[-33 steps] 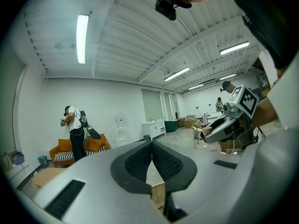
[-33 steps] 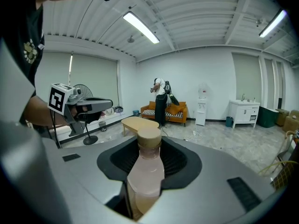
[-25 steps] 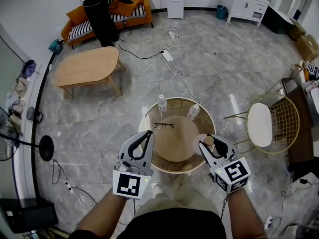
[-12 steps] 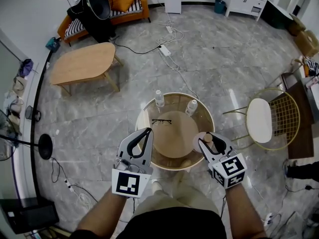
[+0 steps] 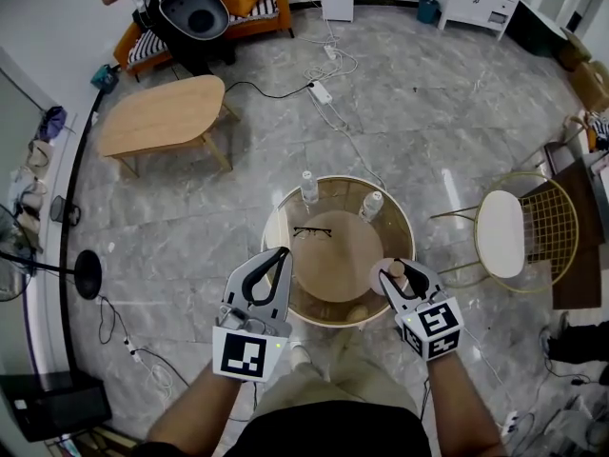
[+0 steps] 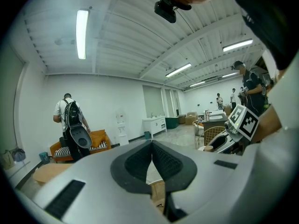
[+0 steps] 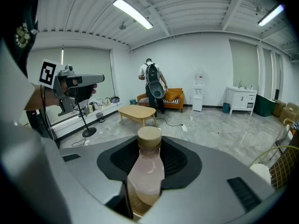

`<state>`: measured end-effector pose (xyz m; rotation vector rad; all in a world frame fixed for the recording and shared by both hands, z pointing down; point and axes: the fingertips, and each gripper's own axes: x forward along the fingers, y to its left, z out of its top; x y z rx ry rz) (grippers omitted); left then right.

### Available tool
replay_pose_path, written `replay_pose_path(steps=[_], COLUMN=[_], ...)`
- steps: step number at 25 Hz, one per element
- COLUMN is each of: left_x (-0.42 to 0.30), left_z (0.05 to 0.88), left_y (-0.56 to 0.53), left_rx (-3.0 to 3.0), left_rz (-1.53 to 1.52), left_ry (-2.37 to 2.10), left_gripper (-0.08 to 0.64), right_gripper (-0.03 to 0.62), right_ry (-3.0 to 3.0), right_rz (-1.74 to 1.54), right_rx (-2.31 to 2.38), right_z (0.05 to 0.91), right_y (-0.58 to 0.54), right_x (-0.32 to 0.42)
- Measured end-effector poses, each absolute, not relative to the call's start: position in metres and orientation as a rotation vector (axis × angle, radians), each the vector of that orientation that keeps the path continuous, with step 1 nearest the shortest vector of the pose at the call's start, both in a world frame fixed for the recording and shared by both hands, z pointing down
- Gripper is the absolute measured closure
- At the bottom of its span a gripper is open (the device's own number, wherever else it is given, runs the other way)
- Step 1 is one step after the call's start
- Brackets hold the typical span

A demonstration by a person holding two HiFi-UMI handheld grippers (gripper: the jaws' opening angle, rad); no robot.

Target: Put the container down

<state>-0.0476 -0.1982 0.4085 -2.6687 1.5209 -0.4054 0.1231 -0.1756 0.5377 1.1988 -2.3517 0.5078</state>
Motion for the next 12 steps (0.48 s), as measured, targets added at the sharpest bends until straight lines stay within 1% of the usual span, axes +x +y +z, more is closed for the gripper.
replay_pose_path(steps=[12], left_x=[-0.052], left_z=[0.427], left_y=[-0.204], left_rx=[-2.665], left_rz=[-0.431], left_ry=[1.554], left_gripper=[0.545], right_gripper=[0.439], right_ry=[-2.314], right_rz=[0.562], right_rx=[1.166], right_z=[0.589], right_y=[-0.178], right_x=[0.118])
